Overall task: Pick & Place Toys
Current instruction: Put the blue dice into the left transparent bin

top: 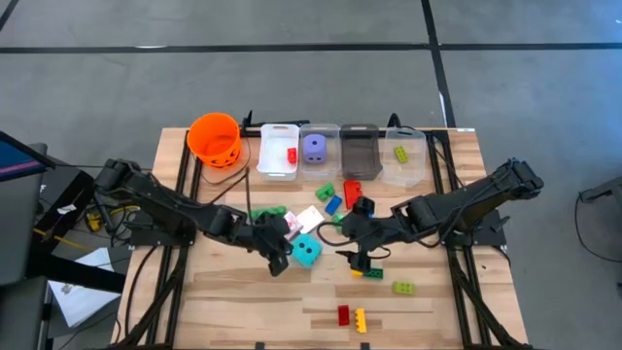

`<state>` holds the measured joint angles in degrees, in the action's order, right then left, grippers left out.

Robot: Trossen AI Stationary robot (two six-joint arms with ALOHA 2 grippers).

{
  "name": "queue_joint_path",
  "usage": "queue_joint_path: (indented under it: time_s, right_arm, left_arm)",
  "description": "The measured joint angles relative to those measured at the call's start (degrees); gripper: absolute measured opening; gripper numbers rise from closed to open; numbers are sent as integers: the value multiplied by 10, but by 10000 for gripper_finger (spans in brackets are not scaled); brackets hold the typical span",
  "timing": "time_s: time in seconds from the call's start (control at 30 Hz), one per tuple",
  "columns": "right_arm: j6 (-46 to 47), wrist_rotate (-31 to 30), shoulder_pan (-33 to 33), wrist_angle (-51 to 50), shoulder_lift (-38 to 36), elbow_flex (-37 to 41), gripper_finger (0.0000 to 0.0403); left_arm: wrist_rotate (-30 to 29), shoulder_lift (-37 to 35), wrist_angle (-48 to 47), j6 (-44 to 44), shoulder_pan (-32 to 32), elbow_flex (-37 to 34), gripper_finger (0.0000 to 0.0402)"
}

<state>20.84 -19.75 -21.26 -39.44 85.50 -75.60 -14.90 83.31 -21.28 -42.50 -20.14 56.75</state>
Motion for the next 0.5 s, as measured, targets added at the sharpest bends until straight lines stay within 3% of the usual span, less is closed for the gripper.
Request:
queue_joint_path:
  time_s: [0.5]
  right_arm:
    - [2,2,12,-11,-3,19,395]
  left_arm:
    - [62,114,27,-34,-28,0,0]
